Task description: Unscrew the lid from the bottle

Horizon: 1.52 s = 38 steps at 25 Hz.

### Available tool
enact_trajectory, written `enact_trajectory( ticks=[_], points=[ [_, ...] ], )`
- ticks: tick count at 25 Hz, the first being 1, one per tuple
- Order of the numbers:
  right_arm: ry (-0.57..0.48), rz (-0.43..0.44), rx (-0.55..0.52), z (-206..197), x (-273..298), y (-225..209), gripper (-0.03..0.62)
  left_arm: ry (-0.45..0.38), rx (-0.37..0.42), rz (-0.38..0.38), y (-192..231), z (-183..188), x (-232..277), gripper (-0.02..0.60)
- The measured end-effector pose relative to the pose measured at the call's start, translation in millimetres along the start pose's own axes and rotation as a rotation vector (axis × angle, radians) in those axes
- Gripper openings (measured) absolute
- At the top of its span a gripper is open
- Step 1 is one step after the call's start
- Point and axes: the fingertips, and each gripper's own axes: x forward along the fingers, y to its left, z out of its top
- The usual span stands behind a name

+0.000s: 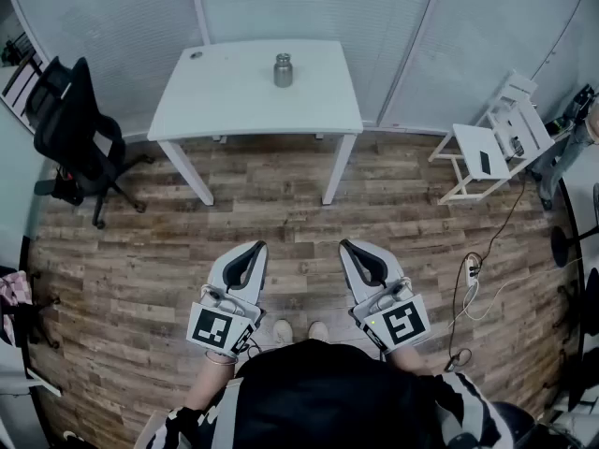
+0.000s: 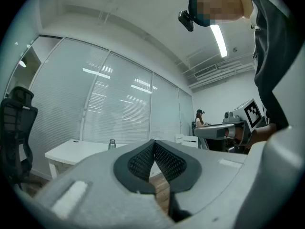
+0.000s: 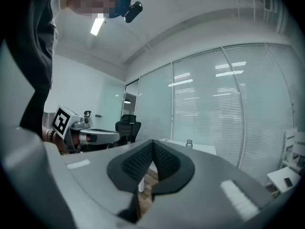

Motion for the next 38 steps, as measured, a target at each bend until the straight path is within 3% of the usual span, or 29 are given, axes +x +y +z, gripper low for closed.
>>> enact_trajectory(
  ticks=[13, 18, 29, 38],
  points=[
    [-0.002, -0.030, 0.050, 0, -1, 9, 0.000, -0.017, -0.005, 0.002, 5, 3, -17, -0.003],
    [0.019, -0.051, 0.004, -2, 1, 14, 0.000, -0.027, -0.001, -0.007, 10, 7, -24, -0.003],
    [-0.046, -0.025, 0.020, 7, 20, 52, 0.000, 0.007, 0.019, -0.023, 37, -10, -44, -0.003],
    [0.009, -0.059, 0.014, -19, 19, 46, 0.000, 0.014, -0.010, -0.047, 35, -15, -38, -0.003]
  ],
)
